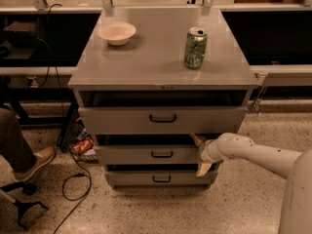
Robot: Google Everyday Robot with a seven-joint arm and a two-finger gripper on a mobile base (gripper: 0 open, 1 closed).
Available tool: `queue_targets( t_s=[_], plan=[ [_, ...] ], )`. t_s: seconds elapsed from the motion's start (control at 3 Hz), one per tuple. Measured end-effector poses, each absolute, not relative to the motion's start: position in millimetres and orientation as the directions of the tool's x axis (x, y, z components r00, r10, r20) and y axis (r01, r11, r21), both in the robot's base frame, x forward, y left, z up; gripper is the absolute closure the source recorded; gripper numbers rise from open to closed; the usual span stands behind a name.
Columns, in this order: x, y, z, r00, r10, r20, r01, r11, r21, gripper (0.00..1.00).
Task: Open middle drawer
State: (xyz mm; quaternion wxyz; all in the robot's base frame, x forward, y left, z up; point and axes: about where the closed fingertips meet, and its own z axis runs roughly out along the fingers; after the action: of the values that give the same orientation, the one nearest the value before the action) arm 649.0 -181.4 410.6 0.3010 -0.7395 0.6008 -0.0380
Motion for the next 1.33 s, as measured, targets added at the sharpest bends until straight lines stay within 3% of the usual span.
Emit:
queue_targets(
  t_s=[1.33],
  plan=[
    [626, -222, 426, 0.177, -0.904, -0.388, -0.870, 0.040, -0.491, 0.95]
  ],
)
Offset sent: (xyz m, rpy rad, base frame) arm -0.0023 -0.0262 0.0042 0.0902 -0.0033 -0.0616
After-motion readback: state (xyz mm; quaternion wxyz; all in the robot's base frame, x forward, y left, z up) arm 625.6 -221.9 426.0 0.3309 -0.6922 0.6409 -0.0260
